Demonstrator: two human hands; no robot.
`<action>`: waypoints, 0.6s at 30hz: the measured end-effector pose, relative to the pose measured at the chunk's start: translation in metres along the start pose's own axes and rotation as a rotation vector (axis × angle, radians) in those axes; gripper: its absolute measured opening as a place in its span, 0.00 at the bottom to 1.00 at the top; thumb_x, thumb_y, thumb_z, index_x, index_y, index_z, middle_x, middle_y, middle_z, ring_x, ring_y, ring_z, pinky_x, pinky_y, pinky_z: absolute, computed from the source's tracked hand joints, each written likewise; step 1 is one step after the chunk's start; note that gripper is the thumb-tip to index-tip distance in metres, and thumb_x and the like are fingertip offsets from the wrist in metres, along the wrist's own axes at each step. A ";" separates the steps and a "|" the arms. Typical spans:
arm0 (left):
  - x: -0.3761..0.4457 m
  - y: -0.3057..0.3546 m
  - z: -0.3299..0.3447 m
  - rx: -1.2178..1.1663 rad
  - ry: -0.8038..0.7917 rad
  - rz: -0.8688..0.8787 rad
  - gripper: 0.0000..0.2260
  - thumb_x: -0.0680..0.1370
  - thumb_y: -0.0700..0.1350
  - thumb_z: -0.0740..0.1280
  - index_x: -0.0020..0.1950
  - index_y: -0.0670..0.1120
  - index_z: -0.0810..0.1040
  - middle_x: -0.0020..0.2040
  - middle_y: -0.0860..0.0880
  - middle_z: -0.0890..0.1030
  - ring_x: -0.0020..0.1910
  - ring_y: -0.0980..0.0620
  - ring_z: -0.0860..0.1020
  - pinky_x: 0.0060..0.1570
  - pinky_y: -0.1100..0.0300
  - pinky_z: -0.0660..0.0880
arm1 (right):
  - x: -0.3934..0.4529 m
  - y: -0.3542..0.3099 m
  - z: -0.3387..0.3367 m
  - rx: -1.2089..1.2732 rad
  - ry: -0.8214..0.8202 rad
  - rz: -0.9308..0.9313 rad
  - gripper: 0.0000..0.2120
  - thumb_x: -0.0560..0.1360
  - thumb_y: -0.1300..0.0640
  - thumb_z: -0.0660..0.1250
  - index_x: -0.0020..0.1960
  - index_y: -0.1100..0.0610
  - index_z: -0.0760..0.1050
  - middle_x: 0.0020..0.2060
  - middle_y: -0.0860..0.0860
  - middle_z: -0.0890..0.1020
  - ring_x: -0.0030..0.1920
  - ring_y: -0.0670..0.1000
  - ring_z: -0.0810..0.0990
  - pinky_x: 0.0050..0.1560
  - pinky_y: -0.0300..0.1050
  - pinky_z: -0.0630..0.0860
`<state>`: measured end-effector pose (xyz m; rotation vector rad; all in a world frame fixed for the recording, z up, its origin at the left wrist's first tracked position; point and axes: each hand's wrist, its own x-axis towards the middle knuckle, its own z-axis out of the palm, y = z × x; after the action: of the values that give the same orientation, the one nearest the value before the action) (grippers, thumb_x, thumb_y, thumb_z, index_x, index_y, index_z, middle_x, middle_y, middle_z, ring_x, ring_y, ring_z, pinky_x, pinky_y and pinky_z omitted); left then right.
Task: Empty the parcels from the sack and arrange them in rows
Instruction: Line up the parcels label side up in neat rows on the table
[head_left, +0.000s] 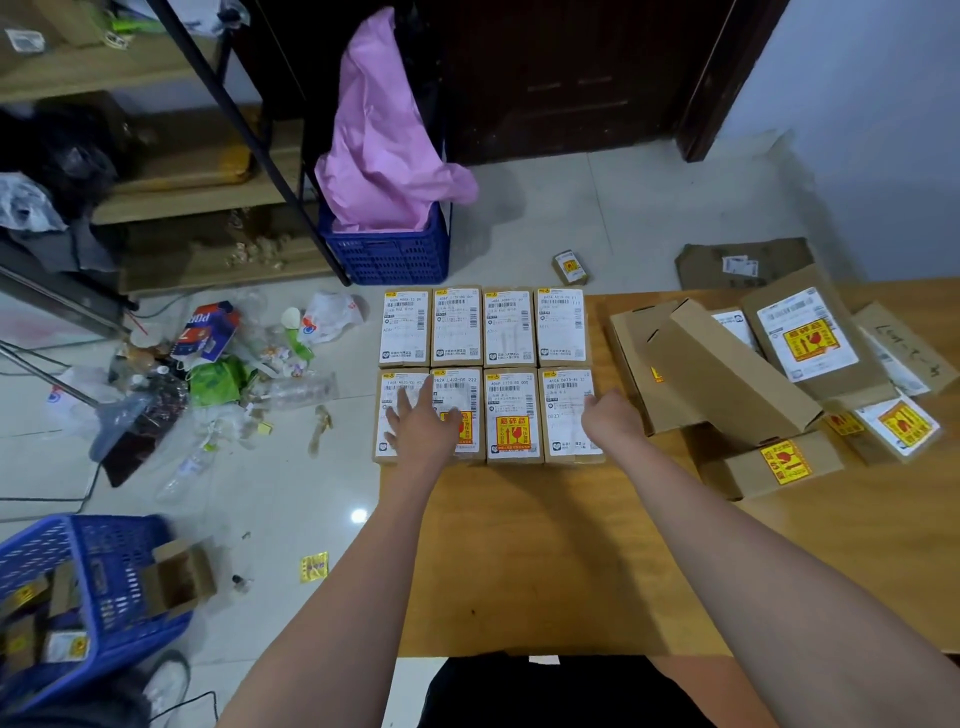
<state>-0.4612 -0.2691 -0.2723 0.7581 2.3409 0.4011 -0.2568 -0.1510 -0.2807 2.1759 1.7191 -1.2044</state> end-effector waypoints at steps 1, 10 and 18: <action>-0.004 0.007 0.002 -0.012 -0.010 0.017 0.29 0.80 0.51 0.62 0.79 0.56 0.56 0.80 0.43 0.50 0.78 0.36 0.47 0.73 0.33 0.51 | -0.002 0.000 -0.003 0.012 0.004 -0.020 0.20 0.84 0.50 0.53 0.70 0.62 0.64 0.62 0.61 0.76 0.58 0.61 0.78 0.44 0.47 0.70; -0.039 0.057 0.036 -0.020 -0.134 0.186 0.27 0.81 0.53 0.61 0.79 0.55 0.57 0.80 0.42 0.54 0.77 0.36 0.52 0.71 0.36 0.58 | -0.027 0.014 -0.032 0.068 0.039 -0.094 0.23 0.83 0.48 0.54 0.70 0.64 0.66 0.64 0.61 0.76 0.63 0.61 0.75 0.55 0.50 0.73; -0.090 0.113 0.098 0.065 -0.308 0.365 0.23 0.79 0.48 0.64 0.74 0.45 0.67 0.70 0.39 0.70 0.67 0.38 0.71 0.63 0.45 0.72 | -0.035 0.083 -0.070 0.151 0.085 -0.019 0.13 0.78 0.56 0.61 0.56 0.64 0.76 0.51 0.60 0.80 0.58 0.62 0.79 0.47 0.45 0.72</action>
<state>-0.2936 -0.2262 -0.2513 1.1955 1.9365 0.3352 -0.1512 -0.1694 -0.2418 2.3328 1.7372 -1.3047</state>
